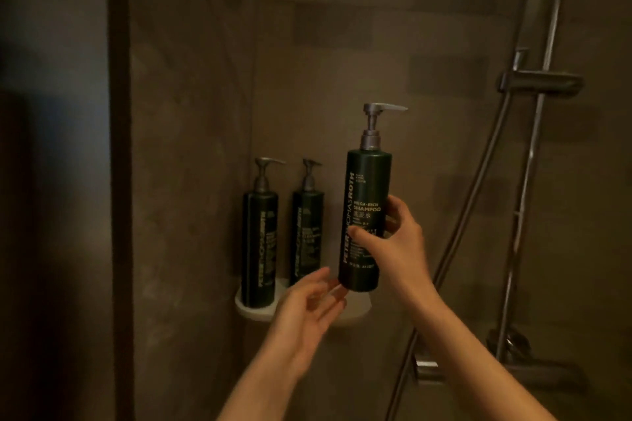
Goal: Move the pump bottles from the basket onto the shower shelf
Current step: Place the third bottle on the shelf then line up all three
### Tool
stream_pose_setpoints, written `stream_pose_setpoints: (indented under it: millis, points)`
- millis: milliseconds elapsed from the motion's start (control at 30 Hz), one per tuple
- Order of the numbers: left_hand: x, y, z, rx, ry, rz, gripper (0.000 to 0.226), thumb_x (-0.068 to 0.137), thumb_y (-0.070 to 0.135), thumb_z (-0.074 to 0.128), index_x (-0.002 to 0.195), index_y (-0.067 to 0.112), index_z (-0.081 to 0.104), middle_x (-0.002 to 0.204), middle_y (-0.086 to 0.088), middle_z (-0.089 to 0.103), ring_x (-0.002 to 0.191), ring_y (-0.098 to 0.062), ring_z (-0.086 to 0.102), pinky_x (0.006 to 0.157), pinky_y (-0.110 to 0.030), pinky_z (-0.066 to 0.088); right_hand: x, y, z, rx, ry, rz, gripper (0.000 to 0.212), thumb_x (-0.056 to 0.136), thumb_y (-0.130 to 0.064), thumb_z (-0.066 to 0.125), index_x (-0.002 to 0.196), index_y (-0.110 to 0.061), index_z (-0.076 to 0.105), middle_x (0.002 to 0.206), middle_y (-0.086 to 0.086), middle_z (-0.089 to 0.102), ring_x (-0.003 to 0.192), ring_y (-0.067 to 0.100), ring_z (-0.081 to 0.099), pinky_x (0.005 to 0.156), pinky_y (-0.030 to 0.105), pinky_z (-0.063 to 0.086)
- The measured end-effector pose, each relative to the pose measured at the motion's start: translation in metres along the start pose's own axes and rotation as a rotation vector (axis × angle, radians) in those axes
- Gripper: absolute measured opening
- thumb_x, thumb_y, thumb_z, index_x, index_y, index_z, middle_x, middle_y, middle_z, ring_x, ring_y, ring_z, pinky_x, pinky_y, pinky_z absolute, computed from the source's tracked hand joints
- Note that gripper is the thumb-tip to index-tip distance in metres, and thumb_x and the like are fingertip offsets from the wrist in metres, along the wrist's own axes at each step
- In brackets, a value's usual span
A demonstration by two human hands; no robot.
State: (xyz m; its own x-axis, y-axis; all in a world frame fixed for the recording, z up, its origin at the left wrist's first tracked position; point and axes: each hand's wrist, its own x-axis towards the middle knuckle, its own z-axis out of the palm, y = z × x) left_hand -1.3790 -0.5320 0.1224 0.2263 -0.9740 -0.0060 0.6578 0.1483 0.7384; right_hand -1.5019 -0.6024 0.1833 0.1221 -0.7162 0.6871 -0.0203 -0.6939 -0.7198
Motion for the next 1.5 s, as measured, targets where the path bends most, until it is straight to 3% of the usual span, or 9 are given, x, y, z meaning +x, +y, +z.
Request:
stream_pose_setpoints:
  millis: [100, 200, 400, 700, 867, 967, 1133, 1267, 1500]
  points:
    - [0.033, -0.006, 0.001, 0.349, 0.051, 0.158, 0.029, 0.085, 0.010, 0.062, 0.112, 0.019, 0.060, 0.107, -0.006, 0.068, 0.100, -0.017, 0.064, 0.078, -0.026, 0.052, 0.017, 0.027, 0.006, 0.025, -0.010, 0.035, 0.068, 0.071, -0.018, 0.079, 0.127, -0.034, 0.044, 0.110, -0.024, 0.056, 0.100, -0.011, 0.053, 0.076, 0.014, 0.041]
    - [0.057, -0.022, -0.004, 0.722, 0.123, 0.389, 0.039, 0.081, 0.015, 0.070, 0.113, 0.030, 0.054, 0.117, 0.007, 0.059, 0.103, -0.004, 0.055, 0.085, -0.020, 0.043, 0.025, 0.058, 0.008, 0.001, 0.026, 0.055, 0.066, 0.068, -0.018, 0.081, 0.121, -0.038, 0.047, 0.102, -0.027, 0.058, 0.092, -0.016, 0.057, 0.072, 0.013, 0.043]
    - [0.077, -0.047, -0.003, 1.154, 0.256, 0.638, 0.059, 0.078, 0.022, 0.073, 0.131, 0.026, 0.049, 0.127, 0.007, 0.055, 0.117, -0.011, 0.051, 0.102, -0.033, 0.044, 0.028, 0.098, 0.014, -0.022, -0.018, 0.087, 0.069, 0.067, -0.018, 0.081, 0.127, -0.029, 0.048, 0.101, -0.026, 0.058, 0.095, -0.008, 0.058, 0.080, 0.020, 0.048]
    - [0.095, -0.058, 0.012, 1.197, 0.380, 0.703, 0.052, 0.077, 0.017, 0.072, 0.125, 0.028, 0.053, 0.119, 0.007, 0.060, 0.107, -0.008, 0.058, 0.094, -0.030, 0.051, 0.037, 0.130, 0.017, 0.007, -0.119, 0.104, 0.068, 0.068, -0.020, 0.080, 0.126, -0.035, 0.046, 0.107, -0.021, 0.061, 0.101, -0.002, 0.060, 0.084, 0.023, 0.051]
    - [0.091, -0.059, 0.014, 1.270, 0.421, 0.744, 0.051, 0.081, 0.020, 0.068, 0.129, 0.025, 0.051, 0.123, 0.004, 0.058, 0.108, -0.008, 0.057, 0.093, -0.028, 0.050, 0.033, 0.127, 0.013, 0.019, -0.165, 0.081, 0.070, 0.073, -0.024, 0.077, 0.133, -0.029, 0.042, 0.124, -0.011, 0.057, 0.112, 0.007, 0.057, 0.093, 0.033, 0.051]
    - [0.079, -0.054, 0.009, 1.334, 0.466, 0.805, 0.049, 0.087, 0.025, 0.061, 0.134, 0.025, 0.045, 0.129, 0.006, 0.053, 0.117, -0.006, 0.049, 0.101, -0.028, 0.044, 0.027, 0.113, 0.009, -0.103, -0.107, -0.046, 0.072, 0.078, -0.032, 0.072, 0.139, -0.027, 0.033, 0.135, -0.011, 0.041, 0.122, 0.009, 0.047, 0.093, 0.022, 0.043]
    - [0.051, -0.030, -0.005, 1.465, 0.586, 1.001, 0.048, 0.088, 0.022, 0.059, 0.134, 0.021, 0.046, 0.133, 0.004, 0.050, 0.123, -0.004, 0.039, 0.103, -0.022, 0.033, 0.011, 0.083, 0.017, -0.277, -0.042, -0.388, 0.069, 0.087, -0.026, 0.063, 0.145, -0.014, 0.028, 0.154, 0.006, 0.024, 0.143, 0.018, 0.021, 0.113, 0.032, 0.025]
    - [0.040, -0.013, -0.017, 1.491, 0.709, 1.056, 0.058, 0.087, 0.019, 0.061, 0.140, 0.016, 0.038, 0.143, -0.001, 0.039, 0.131, -0.013, 0.035, 0.105, -0.027, 0.029, -0.002, 0.072, 0.037, -0.229, -0.254, -0.384, 0.066, 0.093, -0.030, 0.053, 0.148, -0.020, 0.018, 0.157, -0.003, 0.016, 0.143, 0.005, 0.012, 0.111, 0.013, 0.009]
    - [0.054, -0.006, -0.039, 1.411, 0.729, 0.949, 0.077, 0.084, 0.018, 0.065, 0.147, 0.016, 0.021, 0.152, -0.006, 0.021, 0.137, -0.020, 0.029, 0.112, -0.035, 0.029, -0.002, 0.087, 0.082, -0.236, -0.408, -0.233, 0.087, 0.094, -0.038, 0.050, 0.142, -0.029, -0.022, 0.157, -0.004, -0.022, 0.144, 0.011, -0.017, 0.117, 0.031, -0.002]
